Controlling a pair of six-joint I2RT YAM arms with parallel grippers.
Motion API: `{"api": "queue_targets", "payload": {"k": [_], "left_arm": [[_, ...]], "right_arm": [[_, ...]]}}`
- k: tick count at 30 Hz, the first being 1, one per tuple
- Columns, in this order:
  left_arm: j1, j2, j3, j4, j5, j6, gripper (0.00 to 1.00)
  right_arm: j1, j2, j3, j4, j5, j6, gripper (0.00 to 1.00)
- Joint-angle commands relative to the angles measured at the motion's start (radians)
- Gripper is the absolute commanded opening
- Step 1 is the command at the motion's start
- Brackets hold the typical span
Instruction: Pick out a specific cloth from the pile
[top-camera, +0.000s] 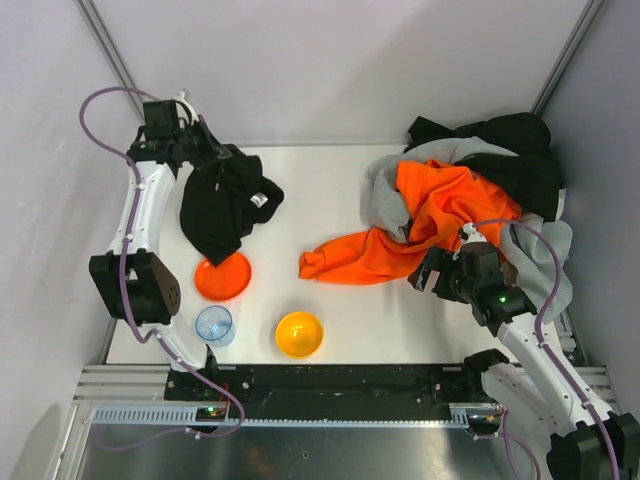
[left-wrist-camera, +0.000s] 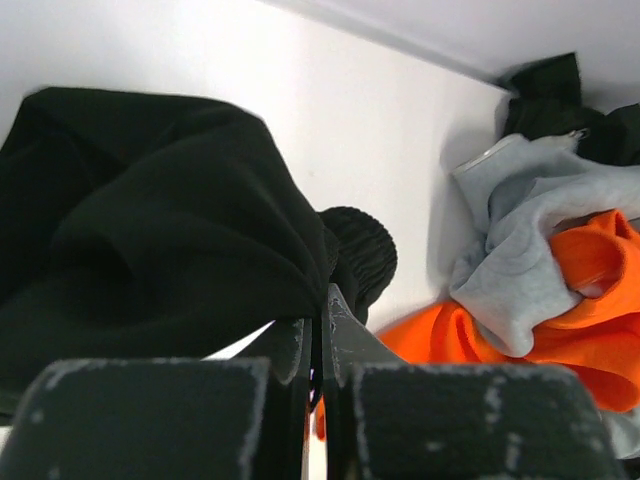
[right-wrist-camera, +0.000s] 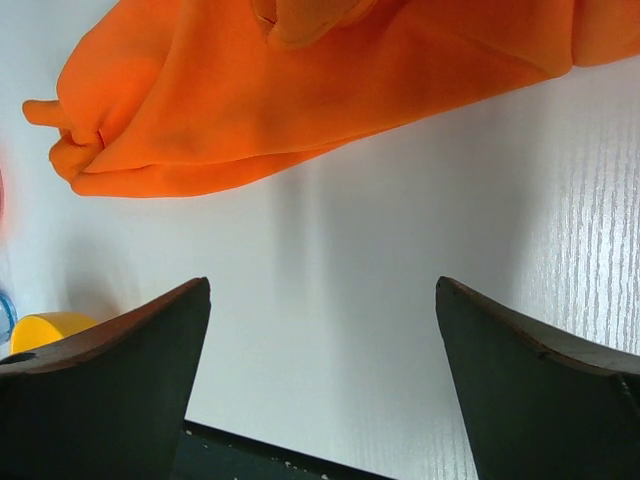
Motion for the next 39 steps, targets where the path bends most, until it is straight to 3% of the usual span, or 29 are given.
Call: {"api": "queue_targets", "payload": {"k": [1,11,23,30,39], "left_arm": [[0.002,-0.004,-0.091,0.11,0.029,0.021,0.01],[0.001,0.104,-0.24,0.204,0.059,-0.013,0.01],[-0.002,0.327,-0.266,0.225,0.022,-0.094,0.01],[-0.009,0.495,-0.087,0.147,-0.038,-0.088,0.01],[-0.025,0.726,0.339,-0.025,-0.041,-0.051,0.01]], "right_arm": [[0.021,-0.004,-0.003,0.041,0.044,0.022,0.99],[0.044,0.006,-0.009,0.043,0.061,0.029,0.99],[0.052,-0.001,-0.01,0.037,0.076,0.03,0.99],[0.052,-0.006,-0.01,0.023,0.096,0.024,0.99],[0.053,-0.002,-0.013,0.027,0.096,0.032,0.99]]}}
